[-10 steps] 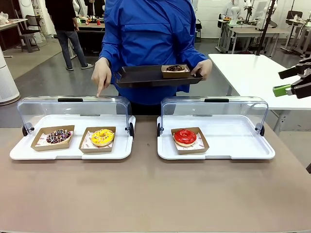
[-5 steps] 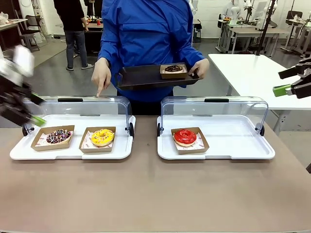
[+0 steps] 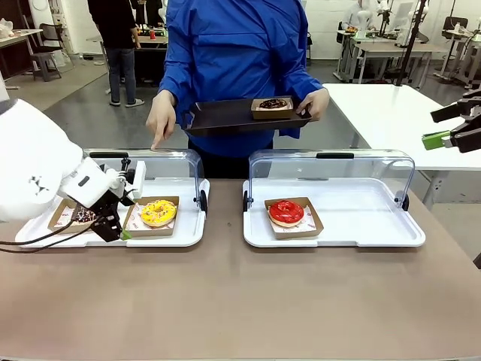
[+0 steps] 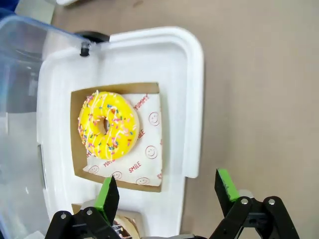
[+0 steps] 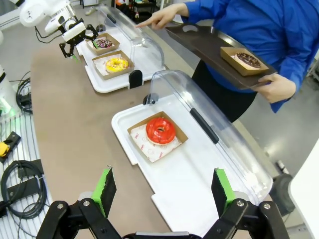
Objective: Provide the desired donut to the person.
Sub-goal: Pick up and lift the Paper togo box containing the Donut pointed at by the person.
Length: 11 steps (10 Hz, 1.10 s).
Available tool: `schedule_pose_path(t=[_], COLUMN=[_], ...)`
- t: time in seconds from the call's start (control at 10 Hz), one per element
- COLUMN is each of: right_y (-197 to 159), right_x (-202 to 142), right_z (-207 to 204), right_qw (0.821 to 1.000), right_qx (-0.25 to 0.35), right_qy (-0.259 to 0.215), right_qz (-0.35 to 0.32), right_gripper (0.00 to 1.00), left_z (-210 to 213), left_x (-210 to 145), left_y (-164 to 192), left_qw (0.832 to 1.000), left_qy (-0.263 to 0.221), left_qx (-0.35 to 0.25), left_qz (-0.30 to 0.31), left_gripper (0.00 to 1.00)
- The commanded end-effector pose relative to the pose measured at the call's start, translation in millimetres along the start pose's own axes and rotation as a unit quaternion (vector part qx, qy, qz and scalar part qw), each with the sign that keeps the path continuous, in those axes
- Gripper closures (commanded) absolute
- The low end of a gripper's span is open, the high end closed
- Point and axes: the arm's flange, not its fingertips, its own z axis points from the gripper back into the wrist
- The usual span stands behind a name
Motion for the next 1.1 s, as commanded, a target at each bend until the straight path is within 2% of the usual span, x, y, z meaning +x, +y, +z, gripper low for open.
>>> schedule_pose_path(t=[0.0,0.3,0.5,0.9,1.0], right_y=[-0.1,-0.1,-0.1,-0.1,-0.1], right_x=[-0.3,-0.3,-0.3,-0.3,-0.3], right_z=[-0.4,-0.4,-0.4,-0.4,-0.4], right_qw=[1.0,1.0,1.0,1.0,1.0], right_qx=[0.004,0.004,0.004,0.004,0.004], right_qy=[-0.007,-0.007,-0.007,-0.007,-0.007], right_qz=[0.0,0.0,0.0,0.0,0.0], right_gripper=[0.0,0.0,0.0,0.0,0.0], left_z=[-9.9,-26.5,-36.8,-43.6,-44.3], left_x=[-6.0,-4.7,-7.8,-7.4,-7.2], left_y=[23.1,30.0,36.6,37.7,39.3], left_qw=[1.0,0.999,0.999,0.999,0.998], left_qy=[-0.002,0.041,0.028,0.052,0.055], left_qx=[0.005,-0.013,-0.016,-0.009,-0.012], left_qz=[-0.008,0.015,0.027,0.012,0.006], left_gripper=[0.0,0.0,0.0,0.0,0.27])
